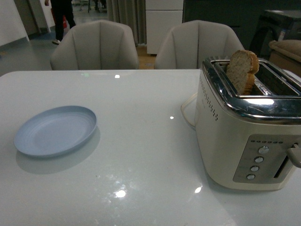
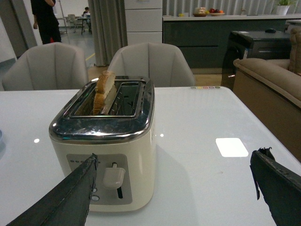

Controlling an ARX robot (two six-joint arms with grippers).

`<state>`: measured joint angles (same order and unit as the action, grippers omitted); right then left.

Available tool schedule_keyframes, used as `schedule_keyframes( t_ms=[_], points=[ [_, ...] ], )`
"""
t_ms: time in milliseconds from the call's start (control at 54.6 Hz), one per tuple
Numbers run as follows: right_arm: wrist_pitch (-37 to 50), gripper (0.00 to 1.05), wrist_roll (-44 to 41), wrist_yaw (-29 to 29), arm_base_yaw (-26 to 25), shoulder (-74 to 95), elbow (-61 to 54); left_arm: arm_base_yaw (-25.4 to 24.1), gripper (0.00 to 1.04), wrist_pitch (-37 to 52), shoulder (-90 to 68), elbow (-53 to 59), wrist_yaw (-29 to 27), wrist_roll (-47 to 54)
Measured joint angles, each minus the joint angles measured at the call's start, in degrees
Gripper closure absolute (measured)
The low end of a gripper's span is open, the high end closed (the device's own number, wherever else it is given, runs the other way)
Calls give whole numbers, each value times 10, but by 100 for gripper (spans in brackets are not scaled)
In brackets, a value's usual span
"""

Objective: Left arm holds plate, right arm toasts bread

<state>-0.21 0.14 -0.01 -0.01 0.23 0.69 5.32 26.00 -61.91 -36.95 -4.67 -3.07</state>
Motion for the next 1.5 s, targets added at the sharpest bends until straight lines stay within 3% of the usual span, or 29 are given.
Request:
schedule_keyframes(
  t_ms=[37, 183, 238, 348, 714, 1501],
  points=[
    [0, 6, 0, 0, 0, 0, 0, -6, 68, 27, 19, 43, 0, 10],
    [0, 6, 0, 0, 0, 0, 0, -15, 92, 55, 57, 123, 5, 20],
    [0, 6, 0, 0, 0, 0, 0, -30, 104, 63, 78, 155, 31, 19],
    [0, 6, 0, 0, 0, 0, 0, -56, 103, 74, 110, 195, 42, 23],
    [0, 6, 0, 0, 0, 0, 0, -54, 103, 64, 209, 284, 45, 23],
    [0, 6, 0, 0, 0, 0, 0, -54, 103, -52, 406, 364, 47, 23]
  ],
)
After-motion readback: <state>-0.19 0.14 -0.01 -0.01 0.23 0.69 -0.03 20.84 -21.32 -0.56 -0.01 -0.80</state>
